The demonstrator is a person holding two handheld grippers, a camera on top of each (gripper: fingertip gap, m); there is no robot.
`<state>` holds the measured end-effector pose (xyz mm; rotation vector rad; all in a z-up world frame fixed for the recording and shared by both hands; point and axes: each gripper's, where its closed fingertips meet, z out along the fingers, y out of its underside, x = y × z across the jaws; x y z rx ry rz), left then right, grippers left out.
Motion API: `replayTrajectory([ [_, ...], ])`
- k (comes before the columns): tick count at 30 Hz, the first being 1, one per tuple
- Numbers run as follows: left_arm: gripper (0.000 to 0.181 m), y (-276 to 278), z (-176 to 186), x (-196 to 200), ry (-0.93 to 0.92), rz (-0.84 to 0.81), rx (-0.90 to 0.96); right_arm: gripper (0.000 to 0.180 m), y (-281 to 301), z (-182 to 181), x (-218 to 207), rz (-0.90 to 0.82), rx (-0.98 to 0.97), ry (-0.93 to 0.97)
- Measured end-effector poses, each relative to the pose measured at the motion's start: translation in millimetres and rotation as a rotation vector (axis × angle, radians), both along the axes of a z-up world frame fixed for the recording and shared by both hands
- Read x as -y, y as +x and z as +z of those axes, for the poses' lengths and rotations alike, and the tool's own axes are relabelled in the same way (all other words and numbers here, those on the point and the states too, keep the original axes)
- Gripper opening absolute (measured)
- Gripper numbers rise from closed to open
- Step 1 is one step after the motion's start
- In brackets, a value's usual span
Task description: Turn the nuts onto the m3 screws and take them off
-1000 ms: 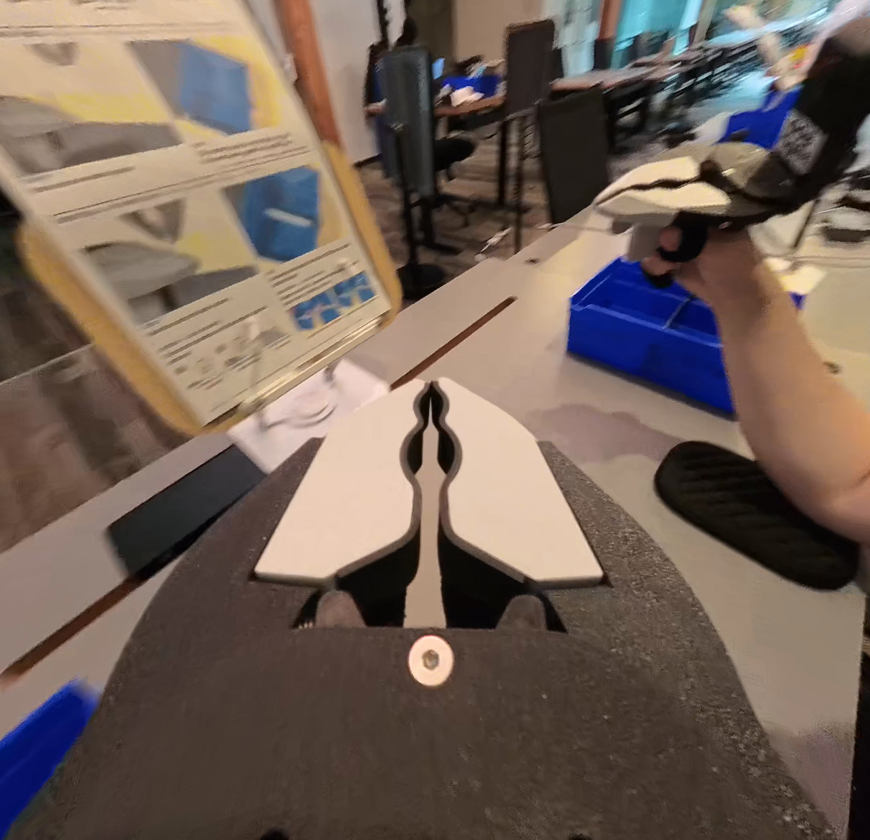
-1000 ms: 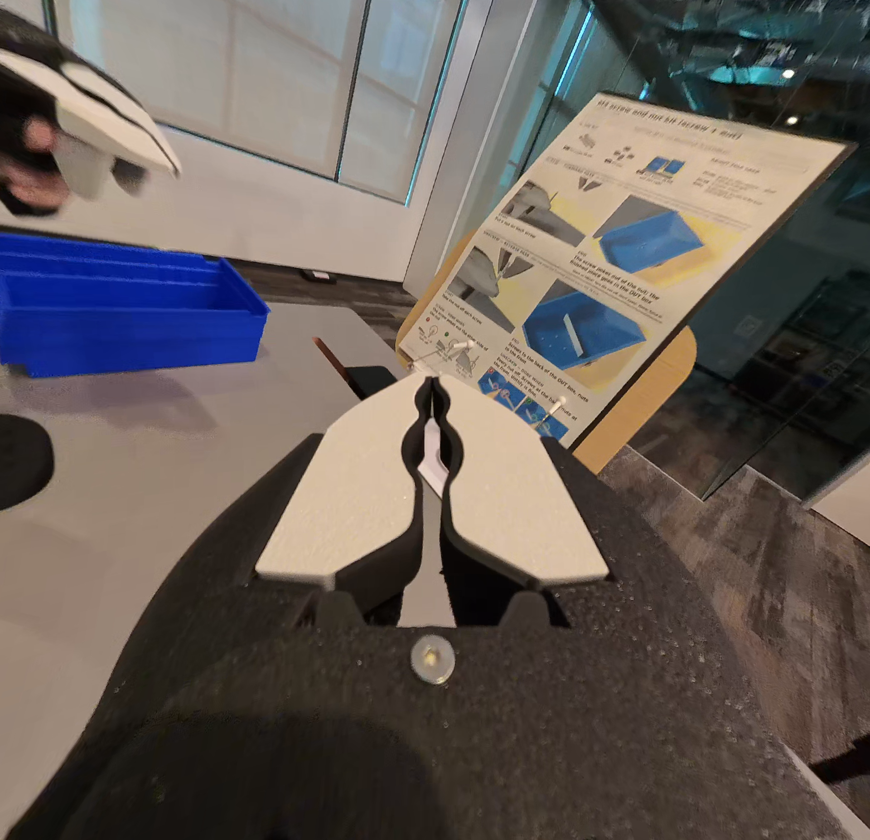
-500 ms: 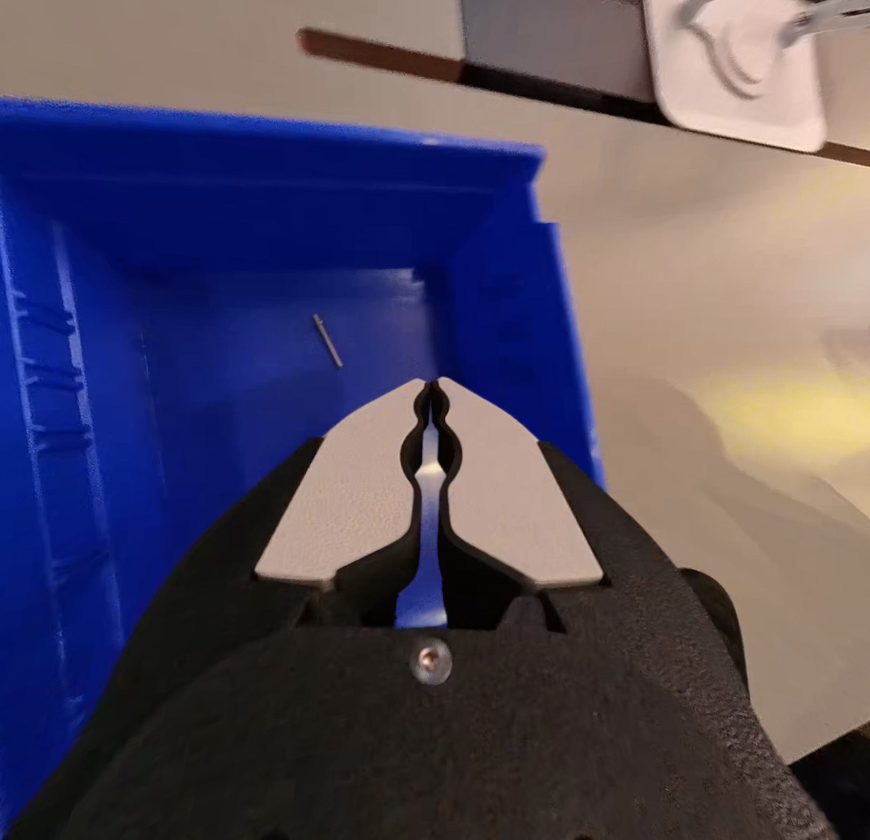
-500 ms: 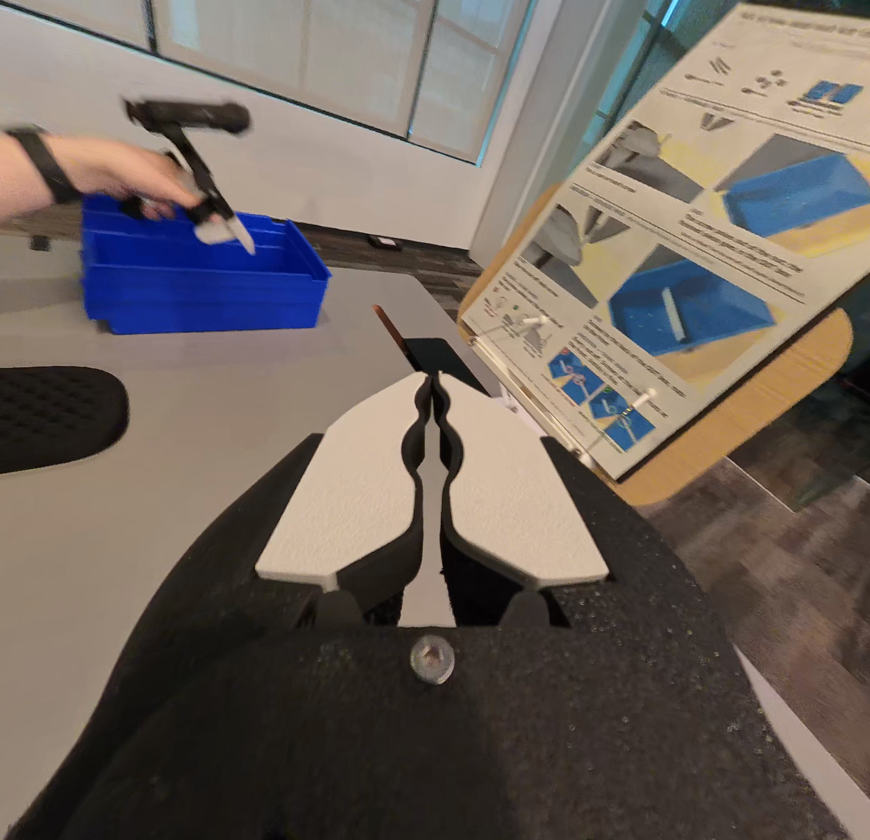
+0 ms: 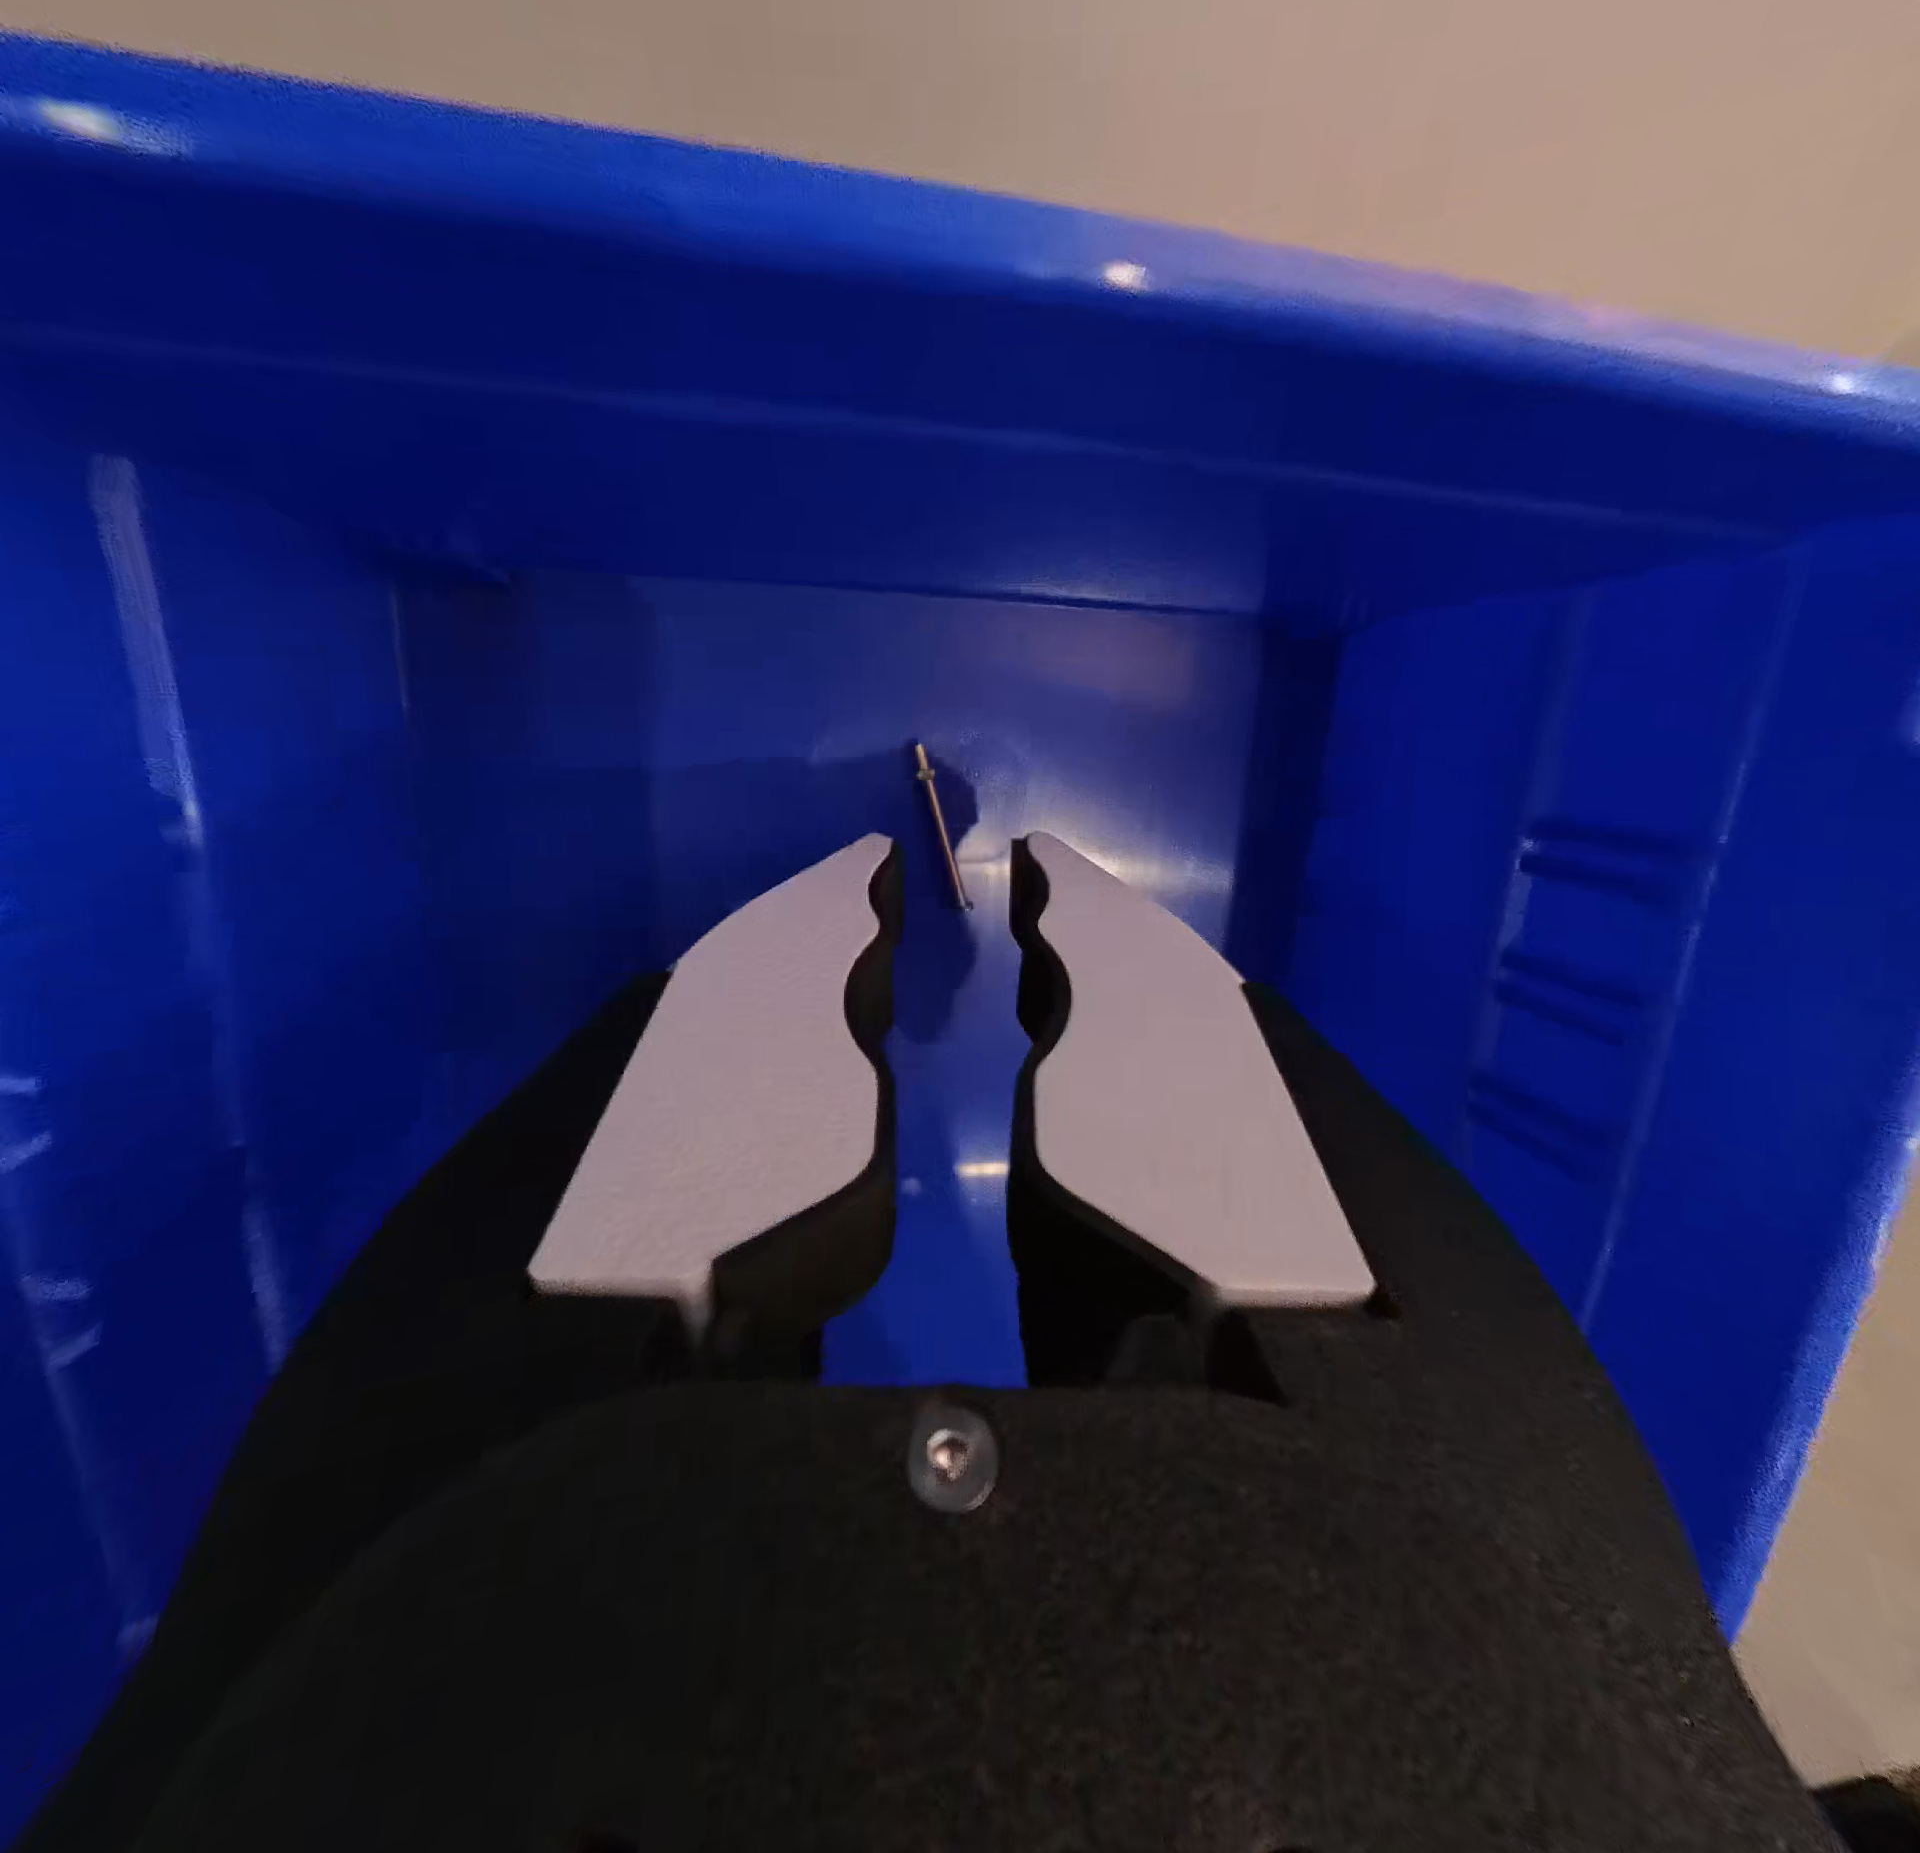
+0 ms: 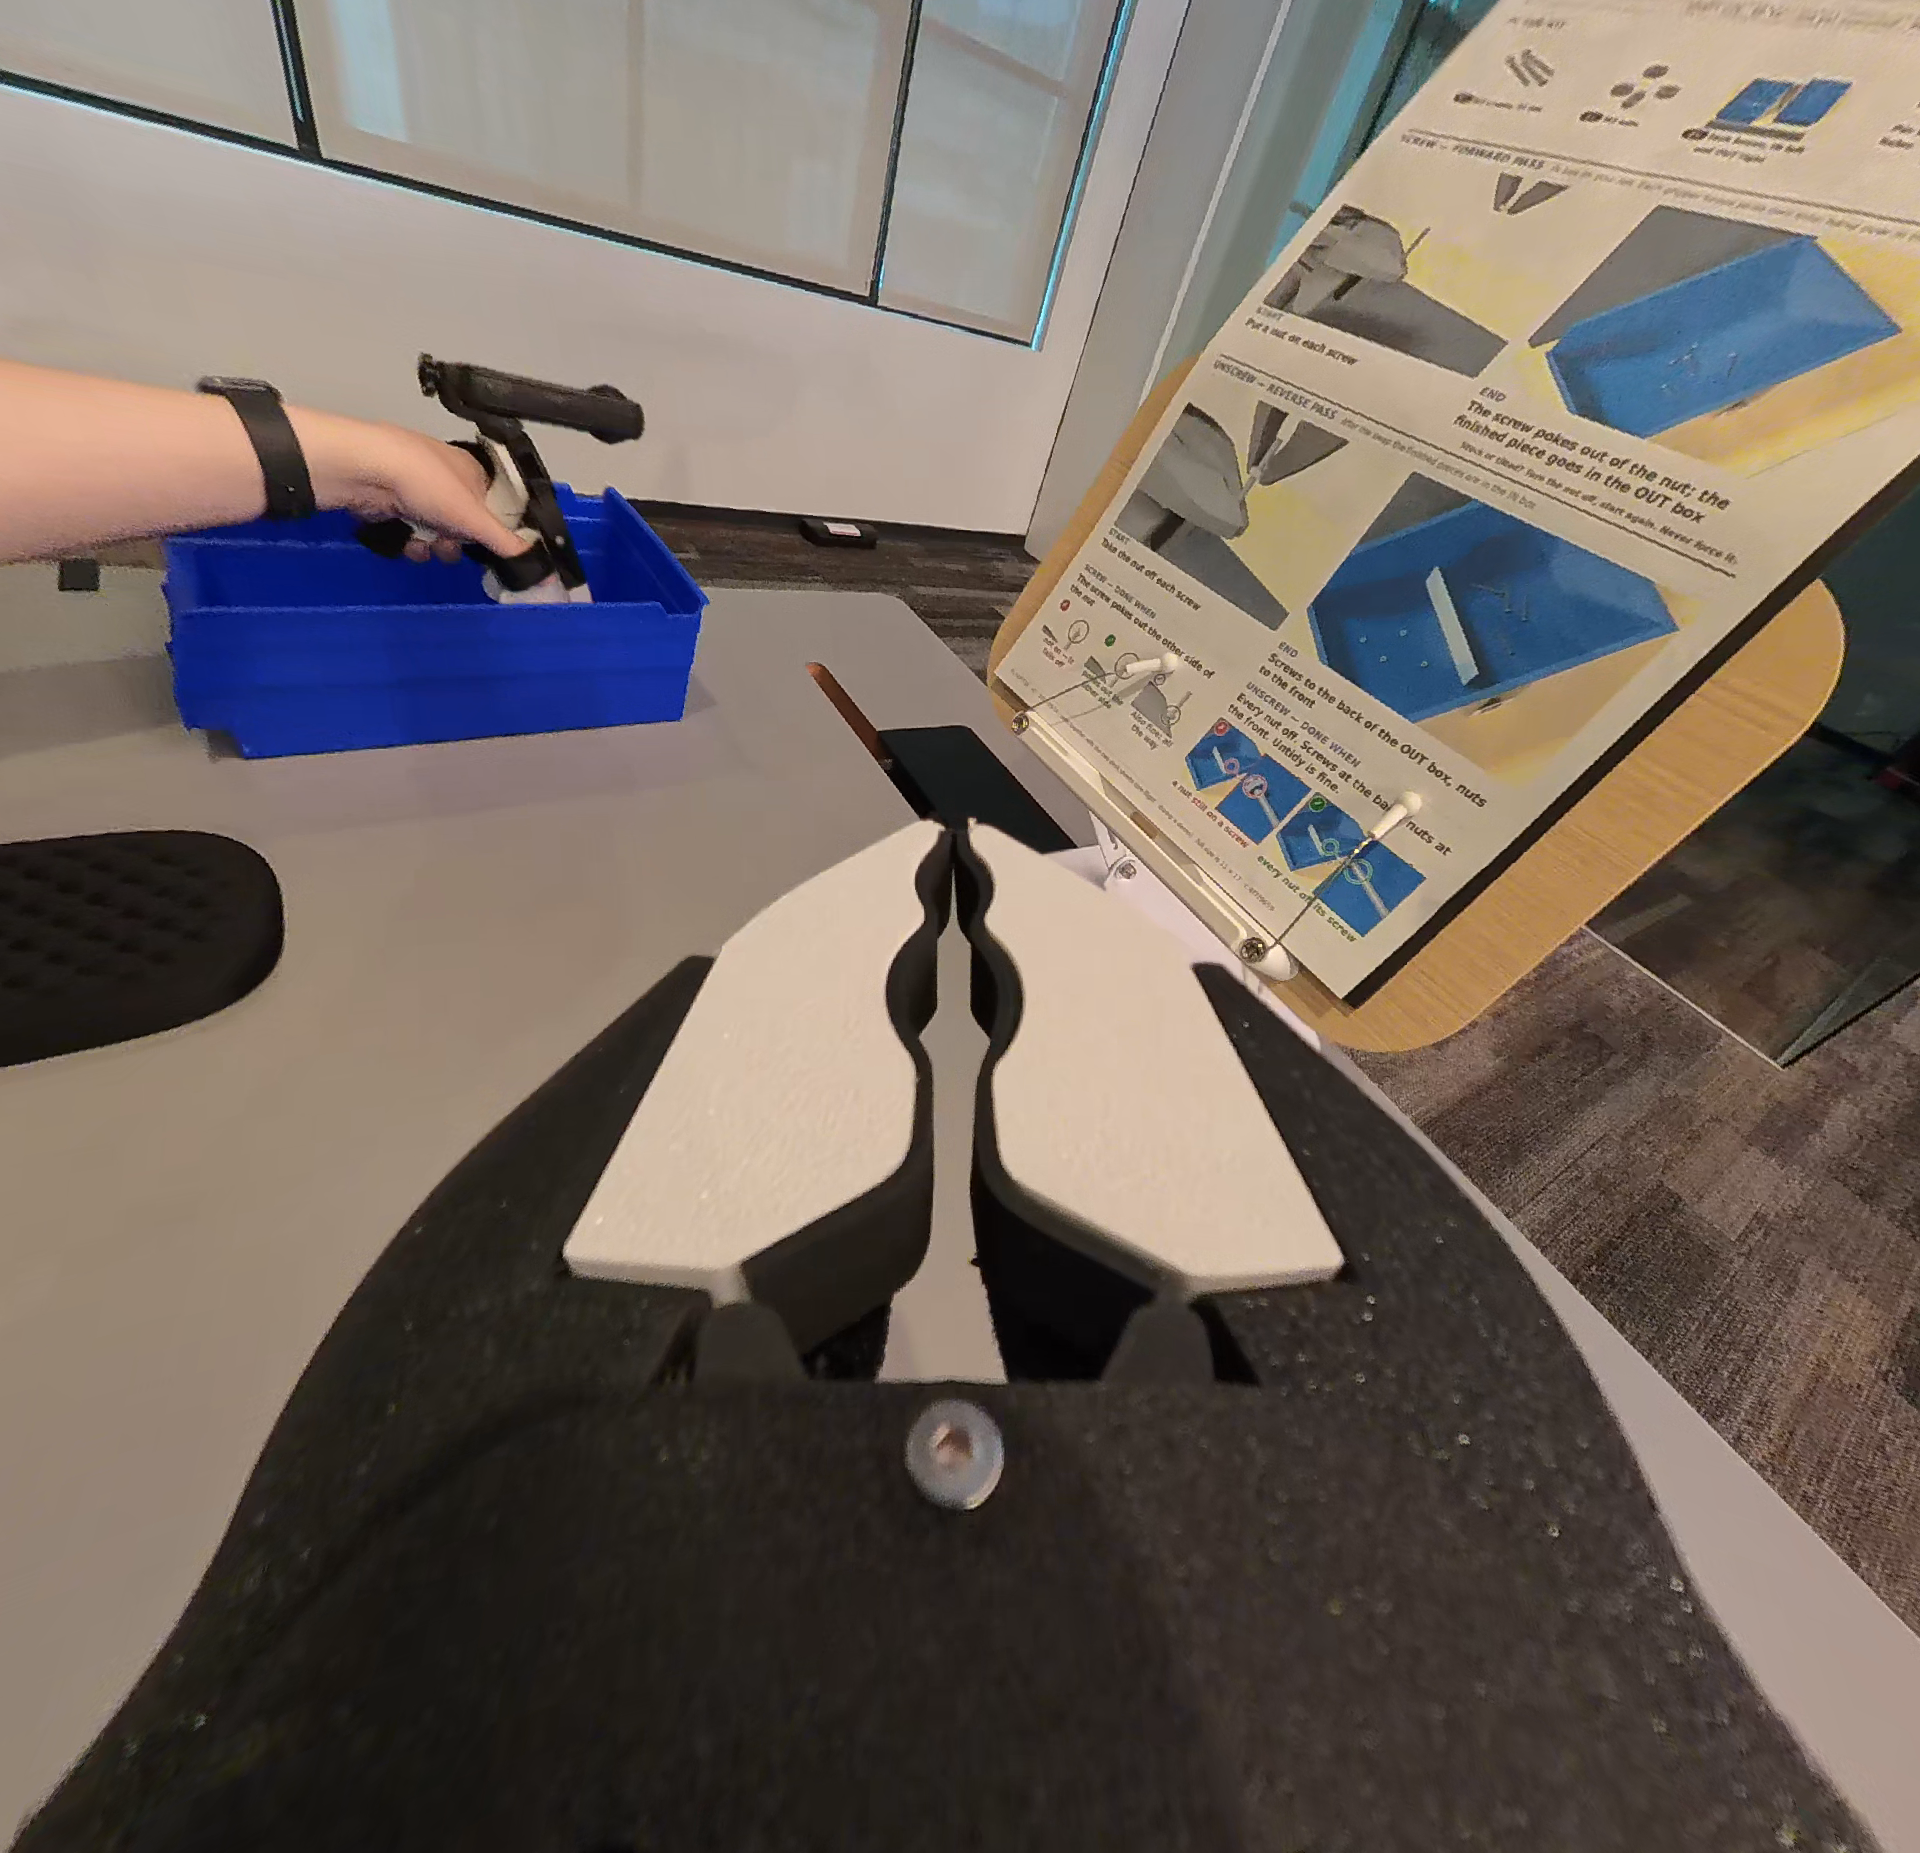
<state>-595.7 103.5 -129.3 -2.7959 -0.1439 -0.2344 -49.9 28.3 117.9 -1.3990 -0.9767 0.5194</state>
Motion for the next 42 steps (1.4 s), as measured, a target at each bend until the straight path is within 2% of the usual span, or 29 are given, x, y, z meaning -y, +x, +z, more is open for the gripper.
replayTrajectory([
  [4, 0.023, 4.3, -12.4, -1.9, -0.019, 0.004, 0.004, 0.0, 2.1, -0.7, -1.2, -0.013, 0.014, 0.003],
  [12, 0.018, -0.6, -16.9, -0.5, -0.03, 0.031, -0.026, 0.0, 1.6, -0.6, 0.6, -0.014, 0.038, 0.013],
  [23, 0.017, 0.9, -19.3, 5.3, -0.07, 0.013, -0.177, 0.0, 4.7, 3.7, 4.4, -0.018, 0.032, 0.028],
  [28, 0.003, 8.0, -19.9, 4.9, -0.093, 0.0, -0.195, 0.0, 6.5, 5.2, 6.1, -0.025, 0.039, 0.039],
  [32, 0.003, 8.0, -19.9, 5.1, -0.089, -0.002, -0.19, 0.0, 9.4, 7.1, 7.1, -0.031, 0.039, 0.048],
  [36, 0.003, 3.2, -18.9, 5.4, -0.049, 0.01, -0.157, 0.0, 12.5, 9.0, 7.9, -0.028, 0.023, 0.048],
  [38, 0.003, -8.7, -13.7, 4.4, 0.017, 0.017, -0.202, 0.0, 14.0, 10.1, 8.2, -0.028, 0.016, 0.05],
  [42, 0.003, -25.9, 26.0, 2.4, 0.232, 0.046, -0.304, 0.0, 14.4, 10.5, 7.3, -0.022, 0.006, 0.047],
])
